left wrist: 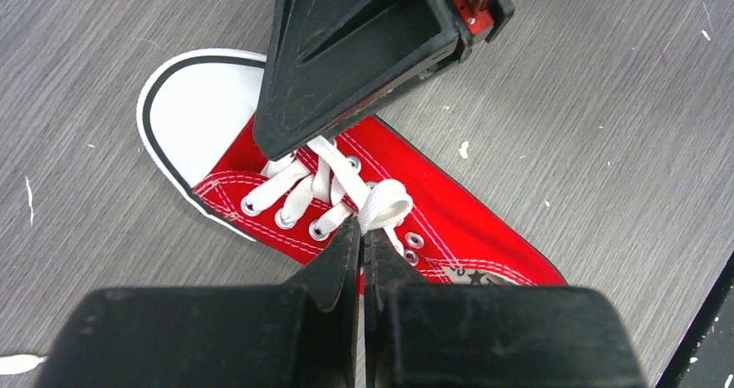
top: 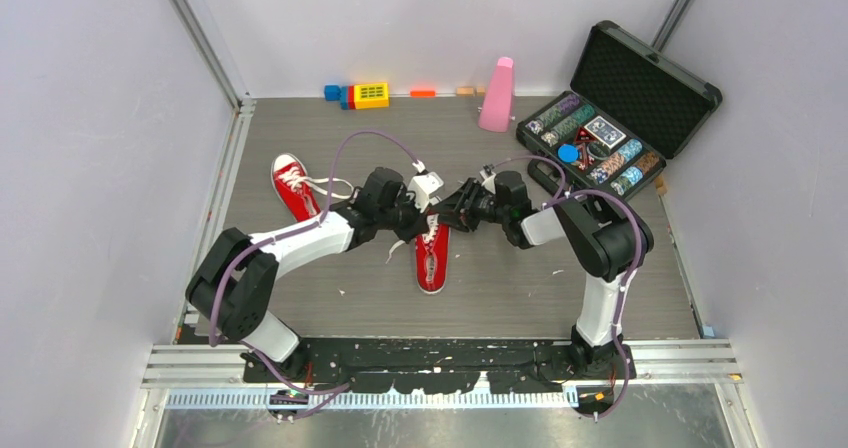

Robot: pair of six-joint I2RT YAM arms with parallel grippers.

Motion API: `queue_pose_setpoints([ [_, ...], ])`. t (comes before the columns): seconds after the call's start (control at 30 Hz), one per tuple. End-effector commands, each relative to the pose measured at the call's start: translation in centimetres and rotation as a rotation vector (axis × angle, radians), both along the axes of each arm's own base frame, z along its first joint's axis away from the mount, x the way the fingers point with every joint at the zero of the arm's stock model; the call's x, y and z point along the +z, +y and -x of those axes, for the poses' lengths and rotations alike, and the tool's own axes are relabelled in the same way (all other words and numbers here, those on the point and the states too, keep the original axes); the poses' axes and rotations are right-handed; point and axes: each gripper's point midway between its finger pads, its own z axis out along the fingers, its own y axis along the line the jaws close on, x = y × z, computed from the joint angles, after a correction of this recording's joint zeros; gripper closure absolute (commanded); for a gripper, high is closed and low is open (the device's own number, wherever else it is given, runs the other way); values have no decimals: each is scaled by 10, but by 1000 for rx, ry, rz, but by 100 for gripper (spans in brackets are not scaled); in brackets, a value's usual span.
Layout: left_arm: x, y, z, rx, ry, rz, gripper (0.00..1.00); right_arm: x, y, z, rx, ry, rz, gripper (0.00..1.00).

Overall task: Tie the shoes
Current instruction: Wrap the shoelace around the shoelace.

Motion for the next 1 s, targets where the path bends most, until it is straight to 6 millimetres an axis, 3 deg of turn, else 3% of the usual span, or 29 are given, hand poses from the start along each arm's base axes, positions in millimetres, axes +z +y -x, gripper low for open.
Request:
queue_pose_setpoints([
  [0.0,23,-10,-3,-33,-67,72,100,0,0,-14,-67,21,-10,57],
  [0.27,25,-10,-2,-35,-77,82,100,-13,-13,-16,-114,53,133,71],
  [0.57,22,-11,-1,-43,-67,84,100,-18,-12,-31,-143,59,155,75],
  [0.77,22,-11,-1,-43,-67,81,100,-7,-11,-37,-129,9,176,78],
  [0.87,21,-10,-2,-37,-68,76,100,3,-7,-38,-104,-18,159,92],
  [0.97,17,-8,-6,-19,-65,59,100,19,-4,-32,-74,-67,118,98],
])
